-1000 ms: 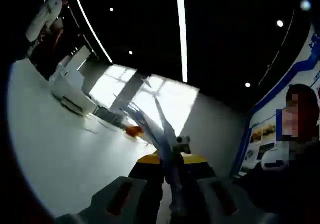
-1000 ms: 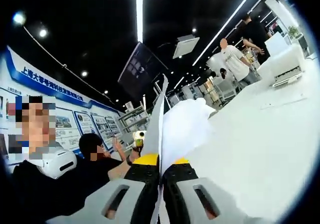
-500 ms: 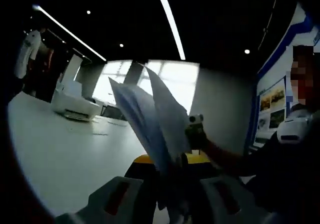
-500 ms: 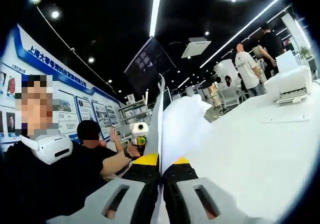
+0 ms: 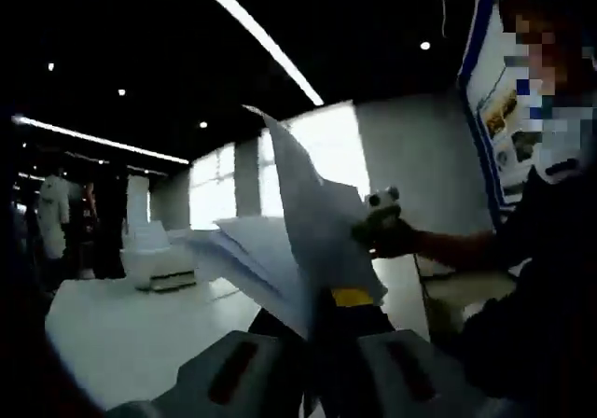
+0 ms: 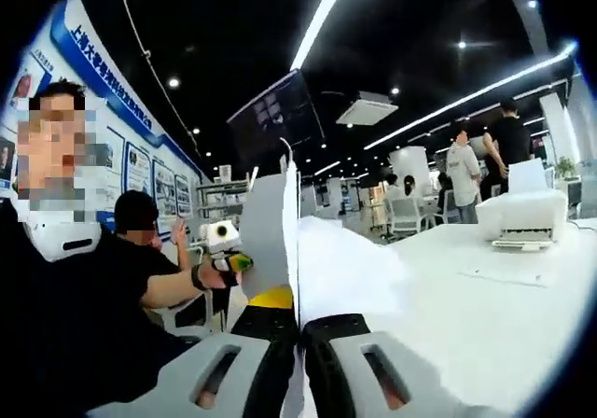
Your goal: Organize the stack of printing papers by aligning and flattening the scattered papers on the table
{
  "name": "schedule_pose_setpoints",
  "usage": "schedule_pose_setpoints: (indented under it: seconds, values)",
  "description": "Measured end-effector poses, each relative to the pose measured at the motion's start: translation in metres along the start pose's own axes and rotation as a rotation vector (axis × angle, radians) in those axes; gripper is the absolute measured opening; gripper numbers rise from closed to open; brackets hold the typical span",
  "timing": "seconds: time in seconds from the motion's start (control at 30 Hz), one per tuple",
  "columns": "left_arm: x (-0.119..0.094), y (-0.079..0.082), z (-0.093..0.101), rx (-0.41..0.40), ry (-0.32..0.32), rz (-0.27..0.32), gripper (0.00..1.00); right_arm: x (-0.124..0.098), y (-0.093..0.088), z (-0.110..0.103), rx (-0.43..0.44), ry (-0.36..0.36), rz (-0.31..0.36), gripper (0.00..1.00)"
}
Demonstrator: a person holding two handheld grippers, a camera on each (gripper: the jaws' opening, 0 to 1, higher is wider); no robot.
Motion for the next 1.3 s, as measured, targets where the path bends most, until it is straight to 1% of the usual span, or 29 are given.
schedule_pose_setpoints:
  seconds: [0.03,0.07,0.1,0.13,0.17,0.23,0.3,0.37,0.5,0.63,0.73,0.77,0.83,0.9,1.0,1.07,1.2,1.3]
  values:
    - [0.001,-0.002,0.000,0.033,0.021,-0.009,0.13,-0.001,0.001,0.003,-0.020,-0.017,0.007,0.00]
    - [0.001,-0.006,-0.001,0.042,0.038,-0.026,0.18,-0.001,0.000,0.003,-0.029,-0.024,0.009,0.00]
    - [0.002,-0.007,-0.001,0.042,0.042,-0.032,0.21,-0.002,-0.001,0.003,-0.030,-0.018,0.013,0.00]
    - [0.003,-0.017,-0.001,0.003,0.042,-0.073,0.24,-0.003,-0.002,0.002,-0.023,-0.006,0.016,0.00]
    - [0.003,-0.022,-0.001,-0.018,0.037,-0.092,0.26,-0.003,-0.002,0.001,-0.019,0.000,0.014,0.00]
    - [0.003,-0.025,-0.004,-0.022,0.033,-0.086,0.26,-0.004,-0.005,-0.003,-0.035,0.025,0.010,0.00]
    - [0.002,-0.026,-0.006,-0.051,0.033,-0.082,0.26,-0.004,-0.006,-0.006,-0.052,0.031,0.010,0.00]
    - [0.002,-0.027,-0.007,-0.057,0.030,-0.081,0.27,-0.004,-0.006,-0.010,-0.071,0.044,0.008,0.00]
    - [0.001,-0.031,-0.005,-0.090,0.000,-0.074,0.29,-0.006,-0.010,-0.012,-0.081,0.074,0.002,0.00]
    - [-0.004,-0.042,0.002,-0.136,-0.028,-0.072,0.31,-0.008,-0.022,-0.016,-0.082,0.102,-0.019,0.00]
    - [-0.006,-0.046,0.005,-0.148,-0.040,-0.067,0.31,-0.009,-0.029,-0.021,-0.090,0.119,-0.028,0.00]
    - [-0.006,-0.046,0.006,-0.149,-0.044,-0.059,0.30,-0.009,-0.030,-0.021,-0.096,0.117,-0.026,0.00]
    - [-0.006,-0.044,0.004,-0.148,-0.038,-0.052,0.29,-0.010,-0.028,-0.019,-0.176,0.103,-0.011,0.00]
    - [-0.007,-0.040,0.001,-0.145,-0.031,-0.038,0.29,-0.010,-0.027,-0.020,-0.201,0.101,-0.012,0.00]
    - [-0.008,-0.032,-0.005,-0.163,-0.024,0.001,0.30,-0.011,-0.026,-0.020,-0.212,0.097,-0.012,0.00]
    - [-0.009,-0.029,-0.008,-0.164,-0.020,0.012,0.30,-0.013,-0.027,-0.019,-0.223,0.105,-0.013,0.00]
    - [-0.006,-0.025,-0.008,-0.158,-0.019,0.016,0.29,-0.013,-0.030,-0.019,-0.210,0.116,-0.016,0.00]
    - [-0.007,-0.025,-0.009,-0.156,-0.011,0.022,0.29,-0.012,-0.033,-0.025,-0.187,0.129,-0.021,0.00]
Point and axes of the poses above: the point that each gripper's makers call its tool centre point, and the gripper's own axes: x roughly forward along the fingers, z roughly to its right, y roughly out of its top, the point moved 4 cm from there along -x, roughly backward along the fingers, and after that the axes turned 6 degrees about x, right-handed, at the moved point
